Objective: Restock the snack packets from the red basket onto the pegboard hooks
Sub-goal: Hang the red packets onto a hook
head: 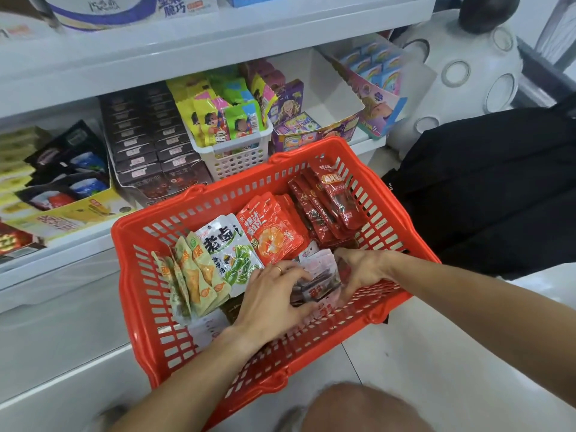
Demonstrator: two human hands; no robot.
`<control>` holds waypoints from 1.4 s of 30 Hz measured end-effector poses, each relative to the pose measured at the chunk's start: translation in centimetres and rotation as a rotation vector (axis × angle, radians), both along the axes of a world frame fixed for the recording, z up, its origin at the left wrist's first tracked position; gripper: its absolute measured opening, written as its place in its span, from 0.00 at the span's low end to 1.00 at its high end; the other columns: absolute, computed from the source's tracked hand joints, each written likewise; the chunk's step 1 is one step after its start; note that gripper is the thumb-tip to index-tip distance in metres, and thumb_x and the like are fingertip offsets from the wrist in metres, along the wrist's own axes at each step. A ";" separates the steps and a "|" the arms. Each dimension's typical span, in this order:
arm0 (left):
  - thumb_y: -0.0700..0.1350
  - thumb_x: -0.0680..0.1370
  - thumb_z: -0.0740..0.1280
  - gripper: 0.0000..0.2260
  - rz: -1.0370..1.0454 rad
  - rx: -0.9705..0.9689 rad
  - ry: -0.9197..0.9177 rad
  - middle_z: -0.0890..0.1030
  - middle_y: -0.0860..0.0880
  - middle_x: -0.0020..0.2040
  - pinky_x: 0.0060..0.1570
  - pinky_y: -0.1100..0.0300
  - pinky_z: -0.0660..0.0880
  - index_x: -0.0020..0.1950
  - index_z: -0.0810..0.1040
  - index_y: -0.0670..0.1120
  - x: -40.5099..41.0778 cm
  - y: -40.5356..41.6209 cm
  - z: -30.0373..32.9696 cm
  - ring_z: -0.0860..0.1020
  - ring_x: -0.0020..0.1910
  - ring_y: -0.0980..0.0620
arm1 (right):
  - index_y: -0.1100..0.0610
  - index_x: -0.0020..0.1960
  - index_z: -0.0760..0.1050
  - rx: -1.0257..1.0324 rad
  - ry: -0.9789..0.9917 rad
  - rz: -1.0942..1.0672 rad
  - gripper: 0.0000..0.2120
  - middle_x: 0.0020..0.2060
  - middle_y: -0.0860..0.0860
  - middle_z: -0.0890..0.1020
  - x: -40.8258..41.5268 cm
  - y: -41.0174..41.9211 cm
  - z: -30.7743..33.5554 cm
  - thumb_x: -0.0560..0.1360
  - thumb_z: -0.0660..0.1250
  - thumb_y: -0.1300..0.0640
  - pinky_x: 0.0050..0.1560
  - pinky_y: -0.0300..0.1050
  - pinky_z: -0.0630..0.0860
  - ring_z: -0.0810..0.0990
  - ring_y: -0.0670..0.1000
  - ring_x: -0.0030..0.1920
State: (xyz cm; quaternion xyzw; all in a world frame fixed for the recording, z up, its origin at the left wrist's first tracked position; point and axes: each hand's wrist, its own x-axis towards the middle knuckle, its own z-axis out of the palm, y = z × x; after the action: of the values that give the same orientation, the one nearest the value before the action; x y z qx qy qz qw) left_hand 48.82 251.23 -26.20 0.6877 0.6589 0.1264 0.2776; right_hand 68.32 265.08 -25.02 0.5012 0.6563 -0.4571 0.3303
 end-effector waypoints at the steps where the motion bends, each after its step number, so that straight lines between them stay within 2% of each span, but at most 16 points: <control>1: 0.67 0.75 0.72 0.25 0.006 0.003 -0.016 0.72 0.56 0.76 0.75 0.52 0.59 0.70 0.77 0.61 0.0 0.0 0.0 0.70 0.74 0.54 | 0.48 0.78 0.61 0.020 0.009 0.023 0.54 0.72 0.46 0.74 0.1 -0.1 0.1 0.60 0.87 0.48 0.74 0.55 0.71 0.73 0.54 0.72; 4: 0.68 0.74 0.73 0.25 -0.001 -0.021 -0.027 0.73 0.55 0.76 0.77 0.48 0.62 0.68 0.78 0.61 -0.1 0.0 0.0 0.71 0.74 0.52 | 0.47 0.76 0.65 0.076 0.014 0.088 0.49 0.69 0.45 0.76 0.1 -0.3 0.4 0.61 0.86 0.47 0.73 0.53 0.72 0.75 0.52 0.70; 7: 0.70 0.73 0.72 0.26 -0.019 -0.053 -0.040 0.76 0.56 0.74 0.73 0.45 0.69 0.68 0.77 0.62 -0.1 0.1 0.2 0.76 0.70 0.53 | 0.46 0.74 0.67 0.108 0.009 0.120 0.47 0.67 0.45 0.78 -0.2 -0.3 0.3 0.61 0.86 0.44 0.72 0.53 0.73 0.77 0.52 0.68; 10: 0.68 0.71 0.77 0.34 -0.029 -0.068 -0.103 0.78 0.57 0.72 0.70 0.50 0.74 0.73 0.74 0.60 -0.4 0.1 0.6 0.78 0.67 0.54 | 0.46 0.73 0.67 0.083 -0.004 0.141 0.45 0.67 0.45 0.78 -0.4 -0.5 0.5 0.62 0.85 0.44 0.71 0.51 0.74 0.78 0.52 0.66; 12: 0.66 0.70 0.78 0.41 -0.022 -0.092 -0.107 0.75 0.55 0.74 0.72 0.55 0.72 0.79 0.68 0.57 -1.0 -0.3 0.8 0.76 0.70 0.54 | 0.47 0.75 0.66 0.086 -0.002 0.179 0.42 0.67 0.46 0.78 -0.7 -1.0 1.1 0.67 0.83 0.45 0.71 0.49 0.73 0.78 0.52 0.66; 14: 0.66 0.70 0.78 0.45 -0.028 -0.102 -0.081 0.73 0.54 0.77 0.72 0.58 0.68 0.82 0.64 0.56 -1.6 -0.7 0.9 0.72 0.74 0.53 | 0.48 0.76 0.66 0.133 0.005 0.187 0.44 0.67 0.47 0.78 -0.9 -1.4 1.7 0.66 0.82 0.42 0.70 0.49 0.74 0.79 0.52 0.65; 17: 0.65 0.72 0.77 0.42 -0.046 -0.111 -0.052 0.75 0.54 0.75 0.70 0.59 0.67 0.81 0.66 0.55 -2.0 -1.1 1.3 0.72 0.74 0.53 | 0.46 0.71 0.73 0.165 0.025 0.192 0.43 0.61 0.45 0.82 -1.0 -2.1 2.5 0.61 0.81 0.33 0.66 0.50 0.78 0.82 0.50 0.60; 21: 0.63 0.75 0.75 0.35 -0.041 -0.073 -0.026 0.76 0.53 0.72 0.67 0.60 0.68 0.79 0.71 0.53 -1.9 -1.2 1.4 0.73 0.71 0.52 | 0.46 0.62 0.79 0.255 0.021 0.198 0.48 0.52 0.42 0.85 -1.0 -3.6 2.1 0.51 0.69 0.18 0.57 0.48 0.82 0.84 0.47 0.50; 23: 0.63 0.76 0.75 0.34 -0.012 -0.043 -0.030 0.76 0.54 0.71 0.68 0.60 0.68 0.78 0.73 0.52 -2.0 -1.5 1.5 0.73 0.70 0.53 | 0.47 0.61 0.79 0.293 0.024 0.203 0.44 0.51 0.43 0.86 -1.1 -4.5 2.3 0.54 0.67 0.20 0.54 0.48 0.83 0.85 0.46 0.48; 26: 0.64 0.77 0.73 0.30 0.003 0.005 -0.007 0.76 0.56 0.68 0.66 0.61 0.70 0.76 0.75 0.53 -2.5 -2.1 1.9 0.73 0.67 0.55 | 0.51 0.63 0.77 0.423 0.027 0.193 0.32 0.53 0.48 0.84 -2.0 -6.0 4.4 0.68 0.74 0.32 0.53 0.50 0.84 0.84 0.50 0.49; 28: 0.62 0.79 0.72 0.26 0.023 0.041 -0.033 0.77 0.55 0.66 0.66 0.59 0.71 0.74 0.77 0.53 -2.8 -2.3 2.3 0.73 0.66 0.55 | 0.52 0.63 0.76 0.529 0.008 0.173 0.27 0.54 0.50 0.83 -2.3 -6.8 5.4 0.72 0.74 0.37 0.52 0.52 0.83 0.83 0.53 0.51; 32: 0.56 0.84 0.66 0.21 0.170 0.043 -0.207 0.79 0.53 0.68 0.68 0.57 0.73 0.75 0.75 0.50 -1.9 -0.3 4.0 0.76 0.66 0.54 | 0.50 0.53 0.78 0.944 0.102 -0.111 0.18 0.46 0.46 0.82 -1.9 -6.7 6.9 0.73 0.73 0.38 0.45 0.51 0.82 0.82 0.51 0.48; 34: 0.51 0.86 0.64 0.19 0.286 0.008 -0.357 0.80 0.53 0.67 0.66 0.60 0.73 0.76 0.74 0.48 -0.5 1.9 5.4 0.78 0.64 0.56 | 0.51 0.56 0.74 1.134 0.139 -0.235 0.23 0.52 0.48 0.80 -1.6 -5.9 7.3 0.71 0.76 0.37 0.46 0.53 0.81 0.79 0.52 0.52; 36: 0.49 0.87 0.62 0.18 0.376 -0.071 -0.477 0.79 0.51 0.69 0.68 0.61 0.71 0.77 0.73 0.47 0.8 4.3 6.2 0.77 0.65 0.55 | 0.54 0.66 0.70 1.211 0.108 -0.244 0.37 0.60 0.54 0.76 -1.4 -4.8 7.2 0.67 0.78 0.36 0.53 0.56 0.79 0.76 0.58 0.59; 39: 0.44 0.88 0.59 0.18 0.430 -0.163 -0.532 0.76 0.47 0.74 0.74 0.53 0.69 0.79 0.70 0.46 1.9 6.9 5.4 0.74 0.73 0.49 | 0.57 0.78 0.60 1.185 0.031 -0.163 0.55 0.66 0.59 0.72 -2.2 -3.4 6.5 0.62 0.81 0.34 0.60 0.59 0.76 0.74 0.63 0.64; 42: 0.40 0.87 0.57 0.19 0.460 -0.228 -0.527 0.75 0.46 0.76 0.76 0.52 0.68 0.79 0.69 0.45 2.1 8.2 4.4 0.73 0.75 0.47 | 0.55 0.83 0.49 1.149 -0.053 -0.058 0.64 0.67 0.59 0.70 -3.8 -2.4 5.1 0.61 0.80 0.32 0.61 0.60 0.75 0.72 0.63 0.66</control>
State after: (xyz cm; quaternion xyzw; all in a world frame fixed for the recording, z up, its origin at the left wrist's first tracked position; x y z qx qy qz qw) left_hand 50.92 259.42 -21.83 0.4301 0.7119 0.2842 0.4770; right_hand 64.55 262.70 -19.89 0.6294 0.7767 -0.0231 0.0086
